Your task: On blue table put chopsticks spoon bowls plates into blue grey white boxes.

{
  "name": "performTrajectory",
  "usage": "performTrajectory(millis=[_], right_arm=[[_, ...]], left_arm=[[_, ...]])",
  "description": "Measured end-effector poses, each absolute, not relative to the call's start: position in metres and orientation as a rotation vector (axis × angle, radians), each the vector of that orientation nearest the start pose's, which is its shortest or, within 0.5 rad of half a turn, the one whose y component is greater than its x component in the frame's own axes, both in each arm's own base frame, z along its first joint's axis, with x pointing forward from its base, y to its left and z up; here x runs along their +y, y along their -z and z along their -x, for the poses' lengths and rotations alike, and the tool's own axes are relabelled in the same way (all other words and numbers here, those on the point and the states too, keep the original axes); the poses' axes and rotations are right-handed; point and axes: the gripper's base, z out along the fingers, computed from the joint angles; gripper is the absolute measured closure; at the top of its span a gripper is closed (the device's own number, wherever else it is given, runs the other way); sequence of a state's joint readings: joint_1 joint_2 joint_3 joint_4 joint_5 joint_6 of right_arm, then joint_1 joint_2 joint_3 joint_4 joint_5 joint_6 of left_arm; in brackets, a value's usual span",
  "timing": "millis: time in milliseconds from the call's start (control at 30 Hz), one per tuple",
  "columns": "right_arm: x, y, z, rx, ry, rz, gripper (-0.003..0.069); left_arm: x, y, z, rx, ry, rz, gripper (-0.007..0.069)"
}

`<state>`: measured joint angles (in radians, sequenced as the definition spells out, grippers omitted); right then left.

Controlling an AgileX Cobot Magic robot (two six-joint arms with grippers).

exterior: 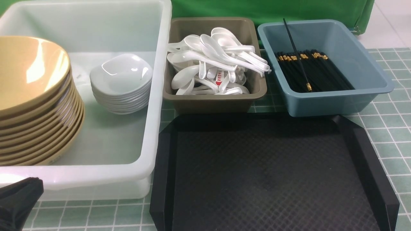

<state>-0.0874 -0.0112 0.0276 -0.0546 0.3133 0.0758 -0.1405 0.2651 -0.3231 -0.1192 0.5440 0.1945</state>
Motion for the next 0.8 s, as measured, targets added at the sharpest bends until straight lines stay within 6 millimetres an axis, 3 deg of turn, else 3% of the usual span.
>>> performTrajectory(millis=[467,633,800], right_arm=[[-0.006,-0.176,-0.054,1.81,0.06,-0.113,0.0622],[-0.006,-0.176,-0.054,1.81,0.06,-0.113,0.0622],[-0.006,-0.176,-0.054,1.812,0.061,-0.112,0.0622]], left_arm=[[-0.015,-0.252,-0.067,1.938,0.1,-0.251,0.0635],[-0.01,-0.227,-0.073,1.683,0.103,-0.107,0.0636],[-0.001,-0.203,-0.064,1.568,0.05,0.014,0.0637]])
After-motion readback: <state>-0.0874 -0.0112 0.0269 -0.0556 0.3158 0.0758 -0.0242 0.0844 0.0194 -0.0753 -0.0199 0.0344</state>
